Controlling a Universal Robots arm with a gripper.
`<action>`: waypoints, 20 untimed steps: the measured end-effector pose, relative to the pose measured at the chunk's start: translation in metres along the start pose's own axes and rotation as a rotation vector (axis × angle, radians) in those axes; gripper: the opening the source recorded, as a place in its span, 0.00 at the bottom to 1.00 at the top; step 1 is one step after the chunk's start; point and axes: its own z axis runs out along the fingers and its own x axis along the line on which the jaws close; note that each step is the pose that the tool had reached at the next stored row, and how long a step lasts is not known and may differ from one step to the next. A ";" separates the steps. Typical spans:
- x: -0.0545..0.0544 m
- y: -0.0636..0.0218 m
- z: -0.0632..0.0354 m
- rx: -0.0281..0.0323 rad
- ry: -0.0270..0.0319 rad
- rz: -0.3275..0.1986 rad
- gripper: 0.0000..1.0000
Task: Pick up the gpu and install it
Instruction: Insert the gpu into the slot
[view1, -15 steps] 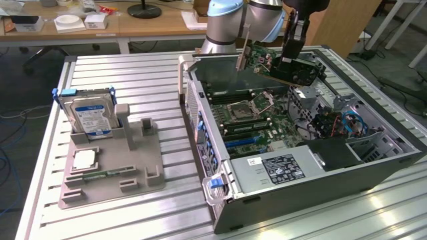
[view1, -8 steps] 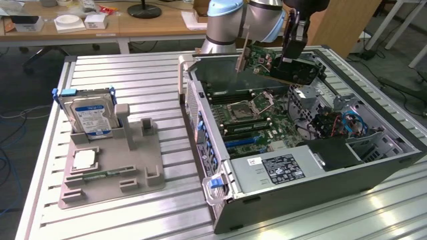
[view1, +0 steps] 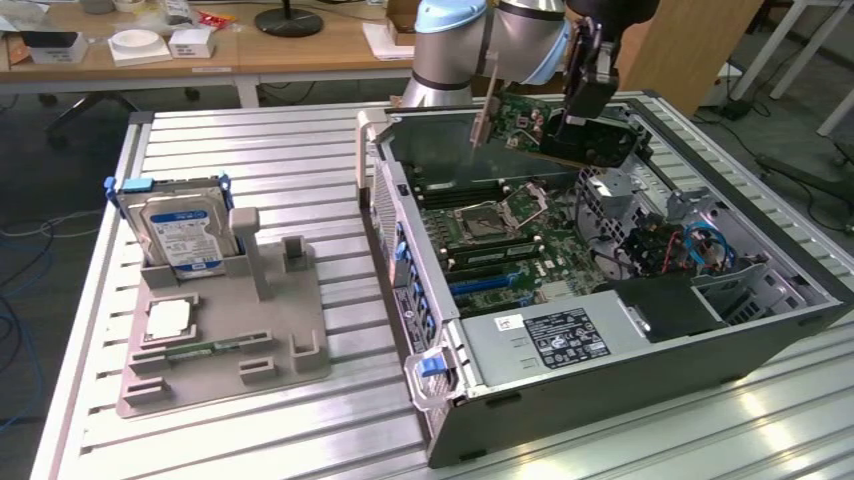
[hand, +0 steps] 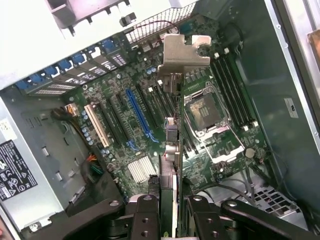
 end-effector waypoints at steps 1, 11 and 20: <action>0.000 0.0000 0.0000 -0.0002 -0.0004 -0.008 0.26; 0.000 0.0000 0.0004 -0.0015 -0.0040 -0.078 0.26; 0.000 0.0000 0.0007 -0.0028 -0.0077 -0.147 0.26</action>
